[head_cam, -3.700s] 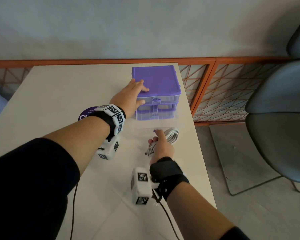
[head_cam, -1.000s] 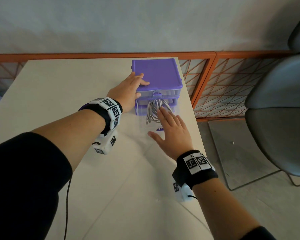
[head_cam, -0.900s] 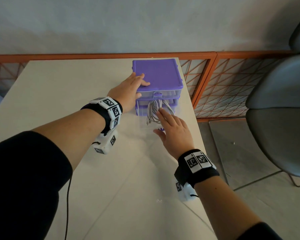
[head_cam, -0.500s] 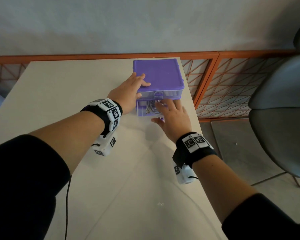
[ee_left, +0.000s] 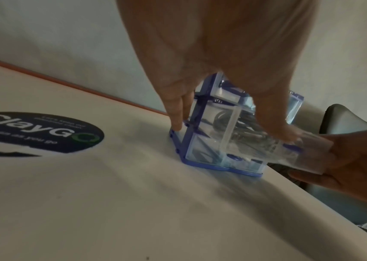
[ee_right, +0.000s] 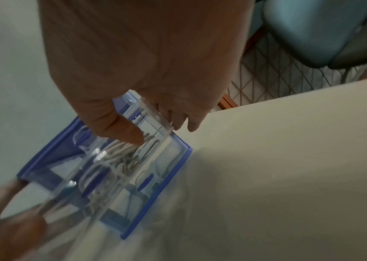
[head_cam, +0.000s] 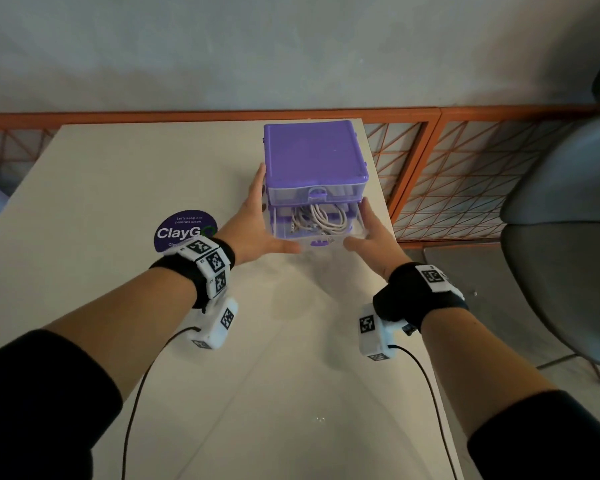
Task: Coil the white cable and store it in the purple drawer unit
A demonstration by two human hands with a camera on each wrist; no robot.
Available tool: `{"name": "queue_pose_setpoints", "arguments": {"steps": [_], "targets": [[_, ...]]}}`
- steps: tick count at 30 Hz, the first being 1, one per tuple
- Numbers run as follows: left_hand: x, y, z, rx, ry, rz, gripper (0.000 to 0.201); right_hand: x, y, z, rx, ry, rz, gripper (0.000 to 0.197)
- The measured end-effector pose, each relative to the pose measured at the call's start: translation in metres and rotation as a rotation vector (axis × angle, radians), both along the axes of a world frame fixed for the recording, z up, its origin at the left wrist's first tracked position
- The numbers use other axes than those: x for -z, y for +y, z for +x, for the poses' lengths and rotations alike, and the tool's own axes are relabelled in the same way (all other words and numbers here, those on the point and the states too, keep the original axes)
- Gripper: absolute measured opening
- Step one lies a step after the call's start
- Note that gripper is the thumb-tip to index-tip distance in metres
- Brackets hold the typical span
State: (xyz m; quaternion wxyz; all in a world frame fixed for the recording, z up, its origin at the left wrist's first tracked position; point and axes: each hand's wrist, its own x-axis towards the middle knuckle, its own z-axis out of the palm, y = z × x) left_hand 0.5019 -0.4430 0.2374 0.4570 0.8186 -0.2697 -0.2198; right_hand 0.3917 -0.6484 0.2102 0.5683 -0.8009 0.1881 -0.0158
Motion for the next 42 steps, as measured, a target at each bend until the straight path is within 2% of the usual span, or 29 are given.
{"name": "queue_pose_setpoints", "arguments": {"steps": [5,9,15,19,23,37,42], "targets": [[0.002,-0.005,0.001,-0.079,0.027,-0.037,0.131,0.0,-0.005,0.006,0.018,-0.072,0.056,0.076],[0.006,-0.008,0.004,-0.168,-0.007,-0.108,0.115,0.012,-0.005,0.015,0.174,-0.078,0.016,0.064],[0.009,-0.015,0.011,-0.263,-0.093,-0.098,0.099,0.014,0.002,0.022,0.366,-0.109,-0.001,0.052],[0.011,-0.019,0.015,-0.343,-0.171,-0.051,0.093,0.012,0.004,0.026,0.436,-0.125,-0.032,0.048],[0.015,-0.024,0.017,-0.399,-0.223,-0.021,0.086,0.011,0.005,0.032,0.501,-0.113,-0.072,0.036],[0.016,-0.027,0.019,-0.434,-0.269,0.006,0.081,0.002,0.007,0.037,0.521,-0.042,-0.171,0.03],[0.017,-0.028,0.017,-0.414,-0.228,-0.021,0.083,-0.004,0.012,0.034,0.475,-0.008,-0.172,0.029]]}}
